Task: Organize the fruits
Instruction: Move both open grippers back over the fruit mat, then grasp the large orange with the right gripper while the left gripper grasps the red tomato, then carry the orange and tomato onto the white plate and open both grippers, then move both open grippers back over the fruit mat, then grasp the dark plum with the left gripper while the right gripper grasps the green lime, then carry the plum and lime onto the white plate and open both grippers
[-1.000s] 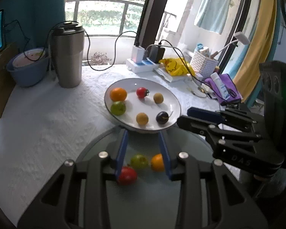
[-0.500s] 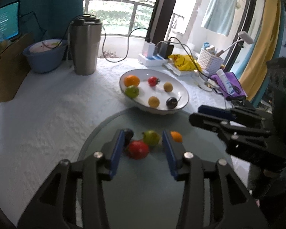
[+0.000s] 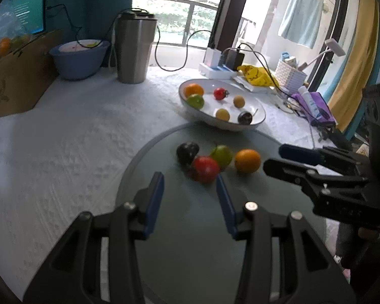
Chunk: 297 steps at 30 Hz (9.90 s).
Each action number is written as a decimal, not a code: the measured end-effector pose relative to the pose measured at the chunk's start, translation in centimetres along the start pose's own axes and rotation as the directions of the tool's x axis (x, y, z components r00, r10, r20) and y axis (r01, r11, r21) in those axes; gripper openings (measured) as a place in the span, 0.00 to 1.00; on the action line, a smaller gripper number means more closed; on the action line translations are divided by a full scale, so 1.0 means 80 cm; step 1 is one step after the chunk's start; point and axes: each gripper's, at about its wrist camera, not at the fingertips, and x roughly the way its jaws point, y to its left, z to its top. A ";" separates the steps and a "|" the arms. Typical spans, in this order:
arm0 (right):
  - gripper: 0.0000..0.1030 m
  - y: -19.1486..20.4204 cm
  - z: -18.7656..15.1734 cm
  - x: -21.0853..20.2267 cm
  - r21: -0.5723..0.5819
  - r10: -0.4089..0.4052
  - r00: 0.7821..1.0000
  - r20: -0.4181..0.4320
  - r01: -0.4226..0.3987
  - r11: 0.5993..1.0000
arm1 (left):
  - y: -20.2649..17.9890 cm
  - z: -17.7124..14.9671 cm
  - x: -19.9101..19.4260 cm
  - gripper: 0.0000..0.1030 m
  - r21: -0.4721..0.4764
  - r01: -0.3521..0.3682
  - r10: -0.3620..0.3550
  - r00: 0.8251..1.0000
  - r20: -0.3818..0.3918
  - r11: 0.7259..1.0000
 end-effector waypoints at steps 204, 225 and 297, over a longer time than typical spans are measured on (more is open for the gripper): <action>0.49 0.018 0.008 0.059 -0.044 -0.023 0.999 -0.030 0.022 0.999 | 0.045 0.007 0.025 0.45 -0.068 0.014 -0.014 1.000 0.008 0.998; 0.35 0.000 0.027 0.092 -0.024 0.052 0.996 -0.070 -0.054 0.998 | 0.038 0.020 0.052 0.46 -0.056 0.013 -0.016 0.999 -0.038 0.998; 0.29 -0.134 0.073 0.031 0.097 -0.006 0.996 0.089 -0.003 0.995 | -0.062 0.121 0.116 0.27 0.105 0.052 -0.047 0.997 -0.054 0.993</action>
